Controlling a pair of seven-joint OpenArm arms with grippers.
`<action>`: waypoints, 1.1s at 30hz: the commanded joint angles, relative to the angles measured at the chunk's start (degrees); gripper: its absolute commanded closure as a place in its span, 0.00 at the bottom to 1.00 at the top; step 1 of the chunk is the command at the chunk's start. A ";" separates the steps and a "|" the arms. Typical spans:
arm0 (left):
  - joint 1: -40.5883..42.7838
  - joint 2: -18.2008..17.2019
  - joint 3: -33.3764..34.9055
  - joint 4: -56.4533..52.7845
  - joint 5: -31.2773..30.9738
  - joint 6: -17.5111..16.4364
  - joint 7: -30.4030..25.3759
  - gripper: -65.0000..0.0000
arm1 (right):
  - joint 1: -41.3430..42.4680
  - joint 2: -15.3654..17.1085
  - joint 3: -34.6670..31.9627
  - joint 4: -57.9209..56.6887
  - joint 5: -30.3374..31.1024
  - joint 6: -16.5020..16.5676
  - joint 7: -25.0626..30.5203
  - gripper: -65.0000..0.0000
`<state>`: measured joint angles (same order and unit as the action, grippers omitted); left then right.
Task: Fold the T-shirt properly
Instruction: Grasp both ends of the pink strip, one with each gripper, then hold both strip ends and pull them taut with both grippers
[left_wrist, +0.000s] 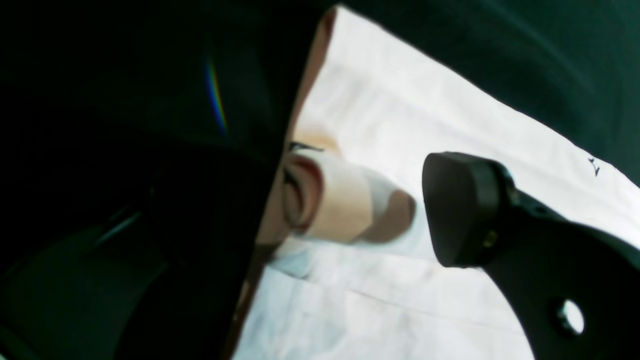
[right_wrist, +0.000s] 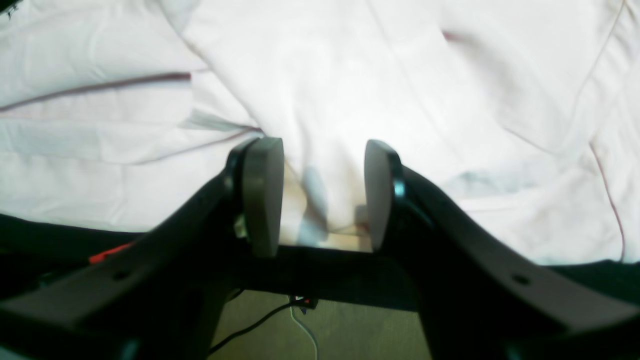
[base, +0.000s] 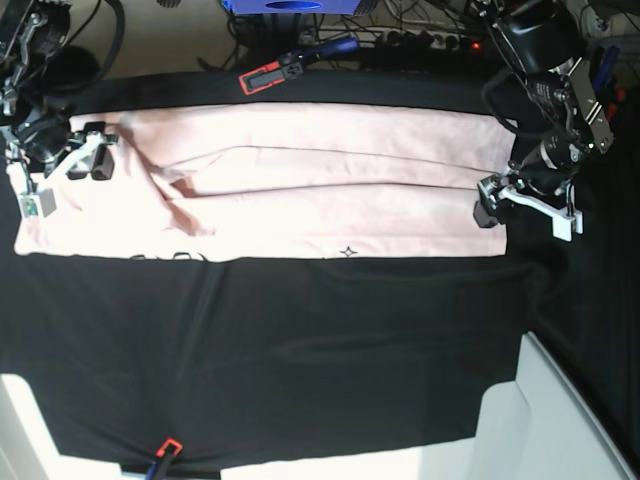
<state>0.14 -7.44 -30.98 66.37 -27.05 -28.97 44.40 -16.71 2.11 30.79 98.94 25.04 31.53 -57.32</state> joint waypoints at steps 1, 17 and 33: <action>-0.01 -0.34 -0.09 0.14 0.45 -0.17 0.48 0.00 | -0.30 0.66 0.29 0.98 0.50 0.34 0.92 0.61; 0.61 3.09 0.17 0.05 7.66 -0.08 0.56 0.71 | -0.48 0.40 0.29 0.89 0.50 0.43 0.92 0.61; 5.09 3.00 0.17 8.14 7.58 -0.08 0.92 1.00 | -0.83 0.31 0.03 0.80 0.50 0.43 0.84 0.61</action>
<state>5.34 -3.79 -30.63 73.73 -19.27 -28.77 45.30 -17.52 2.00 30.72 98.91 24.88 31.66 -57.30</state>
